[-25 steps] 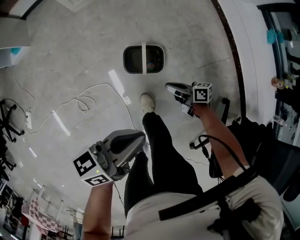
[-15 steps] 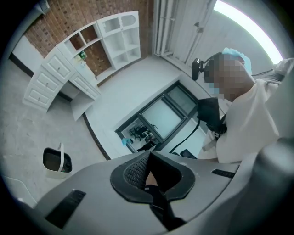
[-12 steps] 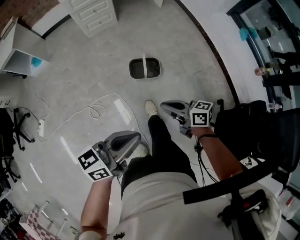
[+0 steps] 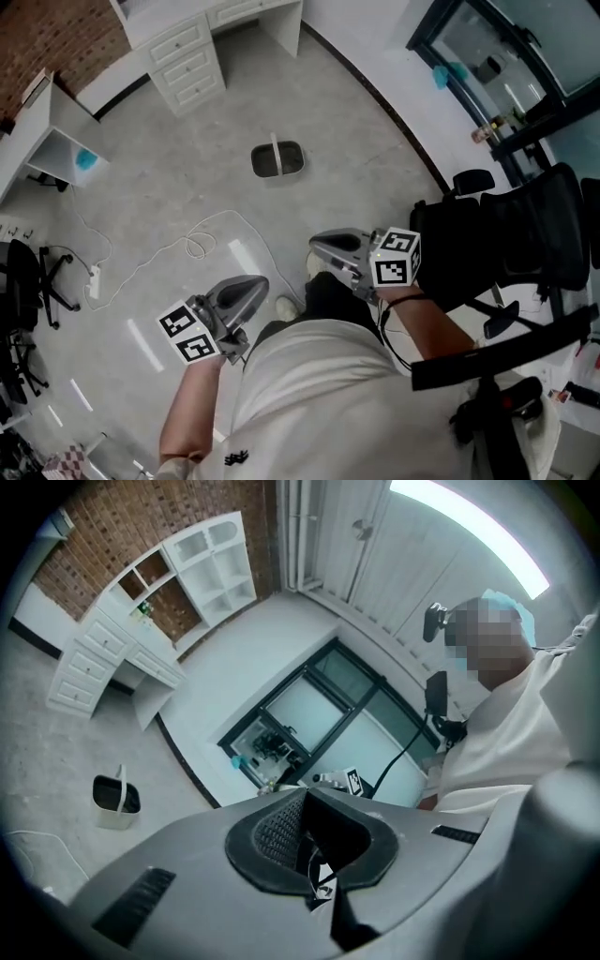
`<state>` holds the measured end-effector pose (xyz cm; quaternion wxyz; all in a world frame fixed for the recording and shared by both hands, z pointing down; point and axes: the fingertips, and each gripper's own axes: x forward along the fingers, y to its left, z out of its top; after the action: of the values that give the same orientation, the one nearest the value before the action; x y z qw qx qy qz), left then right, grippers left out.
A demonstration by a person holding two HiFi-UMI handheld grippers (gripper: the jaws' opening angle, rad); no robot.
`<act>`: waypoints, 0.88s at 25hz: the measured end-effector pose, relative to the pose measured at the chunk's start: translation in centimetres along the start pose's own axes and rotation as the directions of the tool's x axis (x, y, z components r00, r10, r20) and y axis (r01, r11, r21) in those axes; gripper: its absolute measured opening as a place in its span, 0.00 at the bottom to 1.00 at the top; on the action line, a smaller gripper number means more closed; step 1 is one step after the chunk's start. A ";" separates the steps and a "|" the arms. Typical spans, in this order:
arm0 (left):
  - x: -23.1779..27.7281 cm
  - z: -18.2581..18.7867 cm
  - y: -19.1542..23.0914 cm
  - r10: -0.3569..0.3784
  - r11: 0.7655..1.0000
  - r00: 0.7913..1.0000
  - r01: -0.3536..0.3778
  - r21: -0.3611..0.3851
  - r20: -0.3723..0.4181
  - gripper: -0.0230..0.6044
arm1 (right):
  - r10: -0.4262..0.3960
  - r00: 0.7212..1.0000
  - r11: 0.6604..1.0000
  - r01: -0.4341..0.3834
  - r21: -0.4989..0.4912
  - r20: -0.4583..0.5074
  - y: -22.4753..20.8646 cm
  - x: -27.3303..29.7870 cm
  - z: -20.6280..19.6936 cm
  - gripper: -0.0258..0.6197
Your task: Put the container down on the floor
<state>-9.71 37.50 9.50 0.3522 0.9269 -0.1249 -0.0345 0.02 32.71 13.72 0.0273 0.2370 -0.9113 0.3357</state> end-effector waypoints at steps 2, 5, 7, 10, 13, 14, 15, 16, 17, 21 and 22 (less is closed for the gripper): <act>0.0 0.0 -1.5 -0.011 1.000 1.000 0.011 0.019 -0.004 0.05 | 0.006 1.000 1.000 -0.005 -0.017 0.007 2.1 -1.0 0.1 0.07; 0.4 0.0 -3.3 -0.021 0.999 1.000 0.020 0.039 0.010 0.05 | 0.016 1.000 0.999 -0.016 -0.039 -0.003 4.2 -2.2 -0.5 0.07; 0.8 -0.2 -4.3 -0.020 0.999 1.000 0.020 0.042 0.019 0.05 | 0.024 1.000 0.999 -0.024 -0.044 -0.003 5.3 -3.0 -0.7 0.07; 1.6 -1.0 -5.7 -0.017 0.999 1.000 0.016 0.037 0.025 0.05 | 0.033 0.999 0.997 -0.034 -0.067 -0.005 6.8 -4.5 -1.2 0.07; 2.7 -2.1 -7.3 -0.016 0.999 1.000 0.016 0.034 0.019 0.05 | 0.041 0.999 0.996 -0.041 -0.083 -0.006 8.2 -6.4 -1.9 0.06; 3.3 -2.4 -7.9 -0.018 0.999 1.000 0.017 0.034 0.017 0.05 | 0.043 0.999 0.995 -0.044 -0.091 -0.012 8.5 -7.2 -2.1 0.06; 3.9 -2.7 -8.5 -0.021 0.999 1.000 0.020 0.033 0.015 0.05 | 0.046 0.999 0.994 -0.048 -0.100 -0.019 8.8 -7.9 -2.4 0.07; 4.6 -3.0 -9.0 -0.024 0.999 1.000 0.024 0.032 0.012 0.05 | 0.047 0.999 0.993 -0.049 -0.106 -0.025 9.1 -8.8 -2.6 0.06; 5.3 -3.3 -9.6 -0.027 0.999 1.000 0.027 0.029 0.007 0.05 | 0.046 0.999 0.993 -0.049 -0.108 -0.028 9.3 -9.6 -2.9 0.06; 7.9 -4.6 -12.1 -0.040 0.999 0.999 0.040 0.023 -0.002 0.05 | 0.038 0.999 0.994 -0.040 -0.100 -0.024 9.8 -13.1 -3.8 0.06; 8.6 -5.1 -12.9 -0.043 0.999 0.999 0.043 0.023 -0.002 0.05 | 0.038 0.999 0.994 -0.041 -0.104 -0.026 9.9 -13.9 -4.1 0.06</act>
<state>1.99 47.85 5.00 0.3409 0.9334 -0.1048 -0.0399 7.42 47.59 8.09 0.0441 0.2130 -0.9317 0.2910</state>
